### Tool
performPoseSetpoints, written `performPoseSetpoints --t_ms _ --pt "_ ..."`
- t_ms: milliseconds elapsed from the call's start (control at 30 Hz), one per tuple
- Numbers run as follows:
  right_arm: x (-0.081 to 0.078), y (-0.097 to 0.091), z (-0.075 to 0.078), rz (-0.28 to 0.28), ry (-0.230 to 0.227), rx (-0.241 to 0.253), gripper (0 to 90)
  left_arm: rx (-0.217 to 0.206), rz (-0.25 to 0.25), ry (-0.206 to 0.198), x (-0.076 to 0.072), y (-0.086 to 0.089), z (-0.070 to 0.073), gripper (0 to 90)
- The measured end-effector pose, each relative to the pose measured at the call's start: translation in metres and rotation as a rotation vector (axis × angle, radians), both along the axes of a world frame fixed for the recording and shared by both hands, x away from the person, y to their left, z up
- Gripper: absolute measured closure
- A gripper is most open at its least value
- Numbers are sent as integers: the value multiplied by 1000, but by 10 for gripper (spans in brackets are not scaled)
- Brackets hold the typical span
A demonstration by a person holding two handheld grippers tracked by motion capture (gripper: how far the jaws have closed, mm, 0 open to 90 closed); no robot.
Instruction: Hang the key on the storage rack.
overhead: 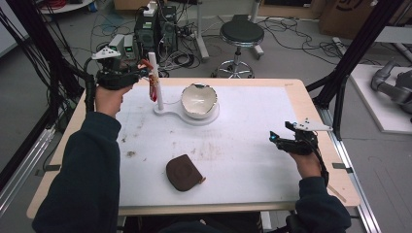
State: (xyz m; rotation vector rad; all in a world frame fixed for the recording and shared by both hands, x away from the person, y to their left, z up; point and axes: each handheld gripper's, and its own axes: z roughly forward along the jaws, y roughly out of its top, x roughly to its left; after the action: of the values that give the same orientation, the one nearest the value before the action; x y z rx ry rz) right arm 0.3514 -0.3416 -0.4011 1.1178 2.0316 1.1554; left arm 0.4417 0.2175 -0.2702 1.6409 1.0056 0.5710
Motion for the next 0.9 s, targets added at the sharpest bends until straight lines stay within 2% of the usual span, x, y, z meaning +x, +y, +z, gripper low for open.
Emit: performPoseSetpoints --t_ms 133,167,267,300,333,400,433,567,633,667,733,767,800,833,900 --pt "0 0 0 5 -3 -5 252 -24 46 20 1 9 -15 662" --pt "0 0 0 5 -2 -5 252 -35 58 32 0 14 -22 662" --pt "0 0 0 5 -1 -5 252 -44 70 27 -3 19 -29 664" --pt "0 0 0 5 -1 -5 252 -36 71 26 -7 23 -36 664" --pt "0 0 0 5 -1 -5 252 -36 71 26 -7 23 -36 658" --pt "0 1 0 5 -1 -8 252 -40 72 5 -12 25 -45 628" --pt "0 1 0 4 -1 -7 252 -27 64 6 -18 27 -54 564" --pt "0 1 0 7 3 -9 252 -27 43 -8 -28 30 -67 461" --pt "0 2 -1 8 3 -5 252 -34 23 -21 -40 31 -81 427" --pt "0 2 -1 8 3 -5 252 -34 23 -21 -40 31 -81 396" --pt "0 2 -1 10 9 -2 251 -14 17 -37 -53 30 -96 322" --pt "0 2 -1 10 9 -2 251 -14 17 -37 -53 30 -96 275" --pt "1 2 -1 11 11 -3 251 -19 0 -48 -62 30 -107 252" --pt "1 2 -1 11 11 -3 251 -19 0 -48 -62 30 -107 238" --pt "1 2 -2 14 18 -1 251 -31 -21 -65 -70 30 -118 208"
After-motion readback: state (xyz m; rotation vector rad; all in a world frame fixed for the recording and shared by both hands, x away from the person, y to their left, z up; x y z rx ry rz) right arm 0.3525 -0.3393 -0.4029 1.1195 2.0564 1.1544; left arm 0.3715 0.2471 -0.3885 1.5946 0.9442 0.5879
